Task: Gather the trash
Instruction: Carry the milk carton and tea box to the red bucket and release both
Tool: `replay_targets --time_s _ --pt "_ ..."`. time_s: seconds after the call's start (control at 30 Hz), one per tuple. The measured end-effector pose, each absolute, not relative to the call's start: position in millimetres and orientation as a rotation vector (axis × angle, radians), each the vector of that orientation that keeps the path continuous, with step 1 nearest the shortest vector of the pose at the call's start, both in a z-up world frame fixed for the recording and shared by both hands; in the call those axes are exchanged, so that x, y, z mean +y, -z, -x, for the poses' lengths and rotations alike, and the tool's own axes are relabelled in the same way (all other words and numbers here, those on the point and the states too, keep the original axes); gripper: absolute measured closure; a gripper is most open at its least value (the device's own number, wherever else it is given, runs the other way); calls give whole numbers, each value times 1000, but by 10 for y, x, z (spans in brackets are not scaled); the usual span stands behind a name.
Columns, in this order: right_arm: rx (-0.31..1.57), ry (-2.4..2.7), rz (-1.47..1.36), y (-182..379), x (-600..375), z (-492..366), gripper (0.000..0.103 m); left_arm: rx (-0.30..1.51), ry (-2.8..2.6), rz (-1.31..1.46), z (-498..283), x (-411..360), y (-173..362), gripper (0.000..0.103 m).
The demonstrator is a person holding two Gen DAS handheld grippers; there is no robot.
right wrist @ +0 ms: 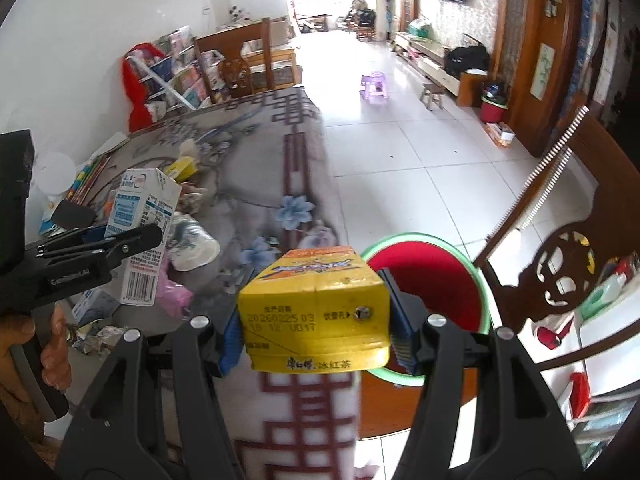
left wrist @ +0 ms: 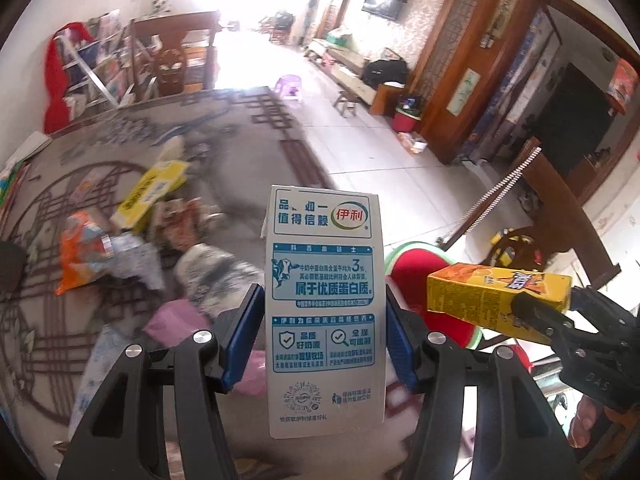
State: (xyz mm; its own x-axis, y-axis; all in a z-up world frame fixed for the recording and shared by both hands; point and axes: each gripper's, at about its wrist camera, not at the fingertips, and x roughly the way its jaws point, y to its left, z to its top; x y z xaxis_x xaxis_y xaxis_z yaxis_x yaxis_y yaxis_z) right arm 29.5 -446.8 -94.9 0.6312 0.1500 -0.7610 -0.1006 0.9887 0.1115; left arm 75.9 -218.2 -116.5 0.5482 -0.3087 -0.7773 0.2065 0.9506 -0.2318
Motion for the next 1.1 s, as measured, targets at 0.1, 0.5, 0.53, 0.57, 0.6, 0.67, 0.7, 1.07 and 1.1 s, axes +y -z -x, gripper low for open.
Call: replay_targets --time_s 0.1,0.5,0.53,0.57,0.6,0.67,0.7,1.07,1.1 --pt "883 -106 -100 990 -4683 -276 45 947 352 112 -789 -2395 1176 49" --pt "947 101 -261 1427 -5502 -415 43 1000 501 15 -908 -3088 1284 49" --pt "945 114 -277 1442 -5535 -432 41 1005 506 9 -925 -3119 1295 49" --pt "939 121 -290 1442 -5559 -440 33 1012 519 1 -949 -3168 1311 49" --pt "923 127 -301 1426 -5579 -431 29 1015 527 -3 -966 -3195 1318 49" --pt "907 126 -302 1401 -5583 -410 28 1028 548 -20 -1006 -3297 1349 49" --pt "904 130 -292 1400 -5586 -406 27 1039 560 -23 -1031 -3355 1365 49" --pt "899 282 -351 1429 -5976 -119 27 1065 737 -80 -1170 -4109 1468 48" --pt "897 291 -352 1418 -5996 -97 27 1068 744 -77 -1179 -4137 1471 42"
